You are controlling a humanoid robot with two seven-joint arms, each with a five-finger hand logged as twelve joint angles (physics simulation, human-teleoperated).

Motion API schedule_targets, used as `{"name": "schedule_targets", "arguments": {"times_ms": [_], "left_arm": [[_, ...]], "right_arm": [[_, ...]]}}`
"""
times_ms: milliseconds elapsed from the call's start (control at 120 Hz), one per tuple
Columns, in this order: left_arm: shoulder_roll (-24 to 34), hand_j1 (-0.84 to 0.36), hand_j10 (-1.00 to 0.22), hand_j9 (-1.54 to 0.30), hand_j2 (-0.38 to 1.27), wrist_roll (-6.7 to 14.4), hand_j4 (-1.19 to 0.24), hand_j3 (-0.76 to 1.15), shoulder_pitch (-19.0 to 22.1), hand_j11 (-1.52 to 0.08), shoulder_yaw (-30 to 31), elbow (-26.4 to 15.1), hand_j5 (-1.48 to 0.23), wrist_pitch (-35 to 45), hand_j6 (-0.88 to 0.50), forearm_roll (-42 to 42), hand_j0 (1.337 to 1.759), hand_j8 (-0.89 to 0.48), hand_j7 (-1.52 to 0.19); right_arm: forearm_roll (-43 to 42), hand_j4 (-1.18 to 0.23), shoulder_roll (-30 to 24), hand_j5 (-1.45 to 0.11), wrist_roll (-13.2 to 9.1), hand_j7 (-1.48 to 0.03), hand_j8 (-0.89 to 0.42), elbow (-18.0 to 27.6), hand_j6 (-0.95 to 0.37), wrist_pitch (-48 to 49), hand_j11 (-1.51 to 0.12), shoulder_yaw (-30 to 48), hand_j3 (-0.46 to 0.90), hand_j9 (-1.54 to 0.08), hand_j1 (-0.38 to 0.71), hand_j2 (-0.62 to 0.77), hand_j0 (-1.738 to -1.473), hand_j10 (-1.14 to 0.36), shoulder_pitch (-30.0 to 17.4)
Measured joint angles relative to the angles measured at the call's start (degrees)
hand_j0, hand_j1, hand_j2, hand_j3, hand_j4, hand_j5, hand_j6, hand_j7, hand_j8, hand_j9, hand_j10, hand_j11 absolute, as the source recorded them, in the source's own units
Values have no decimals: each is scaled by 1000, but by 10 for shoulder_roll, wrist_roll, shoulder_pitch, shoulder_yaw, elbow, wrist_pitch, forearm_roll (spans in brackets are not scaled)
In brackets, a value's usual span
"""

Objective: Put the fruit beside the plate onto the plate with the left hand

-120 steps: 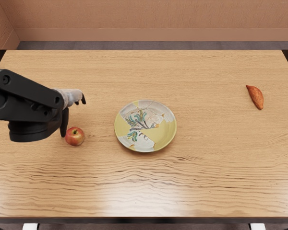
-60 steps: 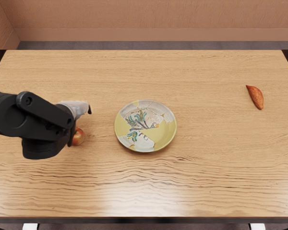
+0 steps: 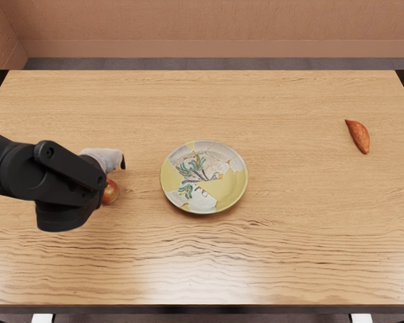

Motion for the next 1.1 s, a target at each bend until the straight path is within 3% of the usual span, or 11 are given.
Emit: {"name": "schedule_targets", "arguments": {"times_ms": [550,767,850,1100], "left_arm": [[-3,-234,-503,-655,139,-1,-503,0,-6,-655,7,0,-655,-1,-499,-4,1658,-502,-656],[-3,-264,-561,-738,209,-1,-587,0,-1,-737,9,0,-689,-1,-485,0,1656,-526,-734],[-2,-258,-581,-777,153,-1,-567,0,0,-776,11,0,-728,-2,-459,0,1654,-515,-770],[-6,-222,-698,-983,197,-2,-547,0,1,-986,12,0,-925,-14,-433,-1,1648,-515,-959]], "right_arm": [[0,-36,0,-47,0,-47,-36,0,-36,0,-47,0,0,-47,-306,-7,-1658,-36,0],[0,-36,0,-46,0,-46,-36,0,-36,0,-46,0,0,-46,-306,-7,-1658,-36,0],[0,-36,0,-46,0,-46,-36,0,-36,0,-46,0,0,-46,-306,-7,-1658,-36,0],[0,-36,0,-46,0,-46,-36,0,-36,0,-46,0,0,-46,-307,-7,-1658,-36,0]]}}
